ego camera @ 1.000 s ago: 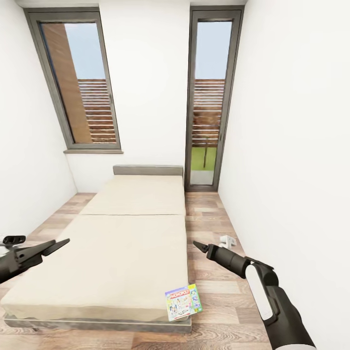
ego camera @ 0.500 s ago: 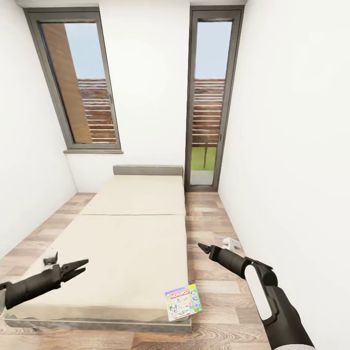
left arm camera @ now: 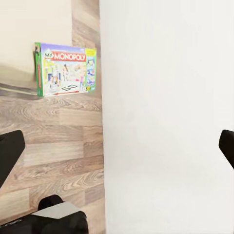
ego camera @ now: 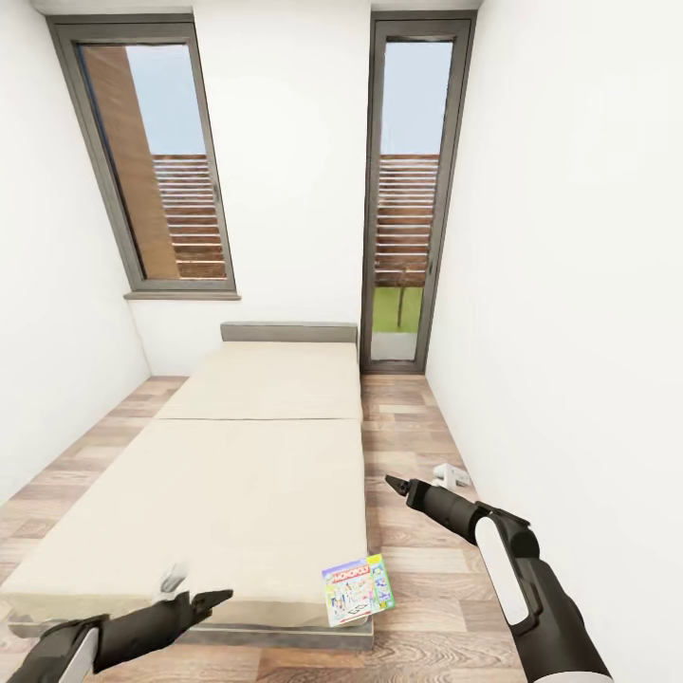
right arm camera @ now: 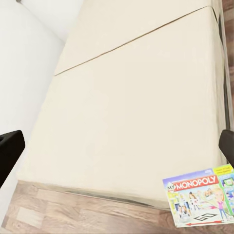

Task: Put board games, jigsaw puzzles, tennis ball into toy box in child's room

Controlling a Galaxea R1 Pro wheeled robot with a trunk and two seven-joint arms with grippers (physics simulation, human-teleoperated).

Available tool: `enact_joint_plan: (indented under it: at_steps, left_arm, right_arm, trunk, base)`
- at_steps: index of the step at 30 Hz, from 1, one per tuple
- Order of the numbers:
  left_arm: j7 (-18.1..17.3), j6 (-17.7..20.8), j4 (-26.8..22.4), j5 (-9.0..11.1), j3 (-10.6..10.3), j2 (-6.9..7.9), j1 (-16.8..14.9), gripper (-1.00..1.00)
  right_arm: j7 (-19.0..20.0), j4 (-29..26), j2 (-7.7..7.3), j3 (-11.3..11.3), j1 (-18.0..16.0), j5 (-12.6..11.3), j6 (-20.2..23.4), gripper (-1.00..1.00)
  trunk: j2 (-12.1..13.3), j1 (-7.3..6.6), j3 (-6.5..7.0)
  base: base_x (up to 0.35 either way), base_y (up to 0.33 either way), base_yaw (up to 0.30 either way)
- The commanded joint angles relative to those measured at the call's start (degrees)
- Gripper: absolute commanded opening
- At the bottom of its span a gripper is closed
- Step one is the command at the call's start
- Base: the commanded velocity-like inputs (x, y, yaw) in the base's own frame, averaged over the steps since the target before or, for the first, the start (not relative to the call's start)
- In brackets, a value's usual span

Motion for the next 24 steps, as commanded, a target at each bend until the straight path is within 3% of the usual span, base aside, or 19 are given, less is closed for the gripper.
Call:
enact_joint_plan:
  at_steps: [1, 12, 24]
  left_arm:
    - [0.4, -0.4, 0.9, 0.0, -0.2, -0.38, -0.1, 1.0]
    - [2.5, -9.1, 12.7, -1.3, -1.3, -1.98, -0.1, 1.0]
    - [5.9, -10.4, 13.9, -1.1, -1.4, -8.94, -0.1, 1.0]
  right_arm:
    - [0.3, 0.0, 0.07, -0.2, -0.1, 0.1, 0.4, 1.0]
    - [0.4, -0.1, -0.01, -0.2, -0.1, 0.1, 0.5, 1.0]
    - [0.4, -0.2, -0.08, -0.3, -0.1, 0.1, 2.0, 1.0]
  trunk:
    - [-0.1, 0.03, -0.12]
    - [-0.1, 0.03, -0.12]
    - [-0.1, 0.03, -0.12]
  base:
    - [0.0, 0.0, 0.0]
    - [0.0, 0.0, 0.0]
    - [0.0, 0.073, 0.0]
